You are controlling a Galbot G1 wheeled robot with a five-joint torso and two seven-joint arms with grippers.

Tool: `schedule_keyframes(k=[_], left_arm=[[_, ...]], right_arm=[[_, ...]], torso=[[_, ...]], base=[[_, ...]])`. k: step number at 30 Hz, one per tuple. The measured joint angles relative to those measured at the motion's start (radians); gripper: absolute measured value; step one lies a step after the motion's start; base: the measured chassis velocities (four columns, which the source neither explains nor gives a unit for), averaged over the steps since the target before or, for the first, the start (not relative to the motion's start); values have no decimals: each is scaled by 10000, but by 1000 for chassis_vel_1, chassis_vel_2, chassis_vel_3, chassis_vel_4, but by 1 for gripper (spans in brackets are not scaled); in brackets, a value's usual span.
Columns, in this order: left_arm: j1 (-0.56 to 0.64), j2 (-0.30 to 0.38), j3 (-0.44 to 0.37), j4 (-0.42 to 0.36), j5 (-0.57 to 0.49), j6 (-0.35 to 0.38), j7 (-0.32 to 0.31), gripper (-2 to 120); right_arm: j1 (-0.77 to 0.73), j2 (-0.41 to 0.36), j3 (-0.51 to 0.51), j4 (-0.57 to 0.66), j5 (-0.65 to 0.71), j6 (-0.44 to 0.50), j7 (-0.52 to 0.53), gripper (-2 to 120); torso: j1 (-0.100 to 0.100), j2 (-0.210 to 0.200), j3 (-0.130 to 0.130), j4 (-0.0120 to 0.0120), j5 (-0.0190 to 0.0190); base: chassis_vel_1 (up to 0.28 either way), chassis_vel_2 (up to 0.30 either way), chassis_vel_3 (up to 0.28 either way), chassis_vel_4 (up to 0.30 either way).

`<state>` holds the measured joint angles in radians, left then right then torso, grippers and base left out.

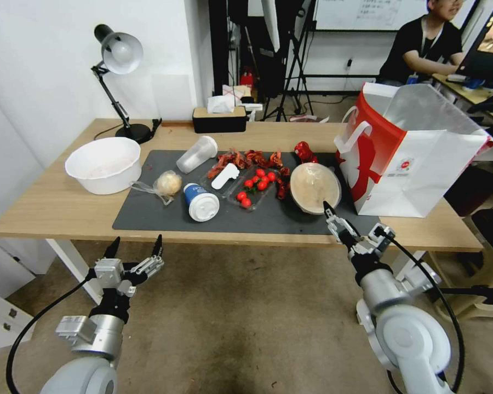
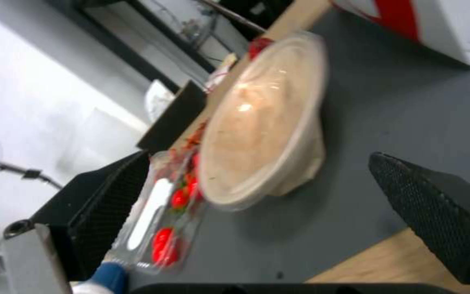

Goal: Pick up the trash from the table and place it into the takeout bag.

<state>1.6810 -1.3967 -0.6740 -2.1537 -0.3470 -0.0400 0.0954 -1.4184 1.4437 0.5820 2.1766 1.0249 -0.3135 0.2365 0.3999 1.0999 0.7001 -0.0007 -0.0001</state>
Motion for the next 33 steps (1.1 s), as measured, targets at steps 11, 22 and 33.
schedule_keyframes(k=[11,22,33], left_arm=[[-110,240,144,113,-44,55,-15,100],[-47,239,157,106,-44,13,-58,100],[7,218,170,85,-83,-51,-84,100]], right_arm=[[908,-70,-79,-432,1702,-459,1343,100],[1584,-97,-171,-822,2951,-795,2161,93],[2074,-146,-244,-1258,3617,-888,2787,52]], torso=[[0,0,-1,8,2],[0,0,-1,7,2],[1,0,0,7,1]], base=[[0,0,0,0],[0,0,0,0],[0,0,0,0]])
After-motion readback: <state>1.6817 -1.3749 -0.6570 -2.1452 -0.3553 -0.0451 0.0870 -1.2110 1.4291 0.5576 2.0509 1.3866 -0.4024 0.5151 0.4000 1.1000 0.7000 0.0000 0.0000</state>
